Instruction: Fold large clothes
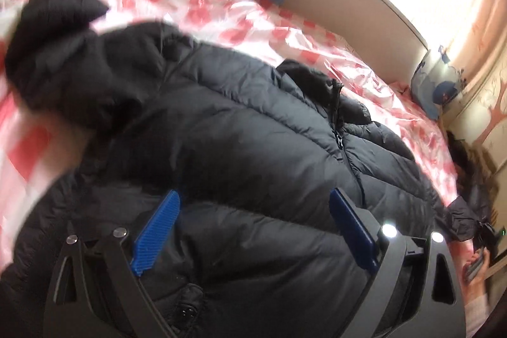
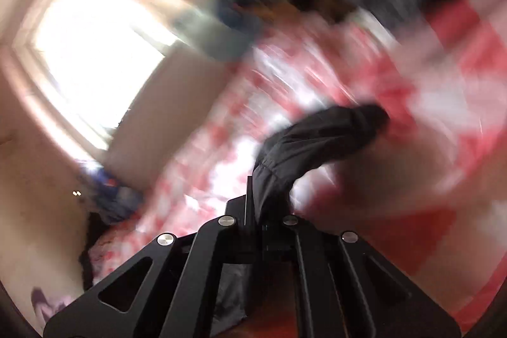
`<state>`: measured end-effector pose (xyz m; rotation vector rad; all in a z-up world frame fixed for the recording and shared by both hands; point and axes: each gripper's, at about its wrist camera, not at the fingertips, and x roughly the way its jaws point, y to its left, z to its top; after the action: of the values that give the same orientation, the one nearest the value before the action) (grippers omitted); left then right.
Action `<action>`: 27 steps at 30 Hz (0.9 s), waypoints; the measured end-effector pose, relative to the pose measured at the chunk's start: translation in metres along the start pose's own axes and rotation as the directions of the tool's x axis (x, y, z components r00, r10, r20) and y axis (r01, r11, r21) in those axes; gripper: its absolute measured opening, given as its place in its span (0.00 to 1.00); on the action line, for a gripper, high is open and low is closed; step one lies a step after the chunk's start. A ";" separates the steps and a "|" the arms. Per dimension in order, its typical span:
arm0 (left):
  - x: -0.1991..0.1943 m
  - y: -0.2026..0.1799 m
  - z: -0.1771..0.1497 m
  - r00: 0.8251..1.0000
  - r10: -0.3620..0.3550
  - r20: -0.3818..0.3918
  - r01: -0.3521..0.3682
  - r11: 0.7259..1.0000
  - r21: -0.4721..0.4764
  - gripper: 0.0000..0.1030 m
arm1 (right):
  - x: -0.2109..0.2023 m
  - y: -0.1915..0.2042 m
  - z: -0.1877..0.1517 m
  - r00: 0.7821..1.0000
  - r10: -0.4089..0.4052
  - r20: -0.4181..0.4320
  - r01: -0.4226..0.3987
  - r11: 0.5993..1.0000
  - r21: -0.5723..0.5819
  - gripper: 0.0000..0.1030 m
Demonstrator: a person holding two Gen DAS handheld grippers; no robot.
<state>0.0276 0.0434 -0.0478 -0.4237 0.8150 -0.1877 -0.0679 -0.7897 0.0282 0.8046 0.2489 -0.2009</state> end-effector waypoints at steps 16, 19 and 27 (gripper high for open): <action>-0.003 -0.009 -0.006 1.000 -0.004 -0.013 0.005 0.999 0.053 0.89 | 0.021 -0.036 0.021 0.991 0.107 0.074 -0.123 0.955 0.271 0.12; -0.004 -0.005 -0.005 1.000 -0.014 -0.020 0.015 0.999 0.035 0.89 | 0.018 -0.024 0.028 0.999 0.000 0.033 -0.006 0.985 0.170 0.05; -0.018 0.007 0.004 1.000 -0.024 -0.005 0.024 1.000 -0.012 0.89 | 0.013 0.082 0.055 0.996 0.022 0.085 -0.017 0.998 -0.054 0.03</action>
<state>0.0182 0.0566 -0.0367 -0.4447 0.8163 -0.2061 -0.0254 -0.7754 0.1165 0.7434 0.1649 -0.2092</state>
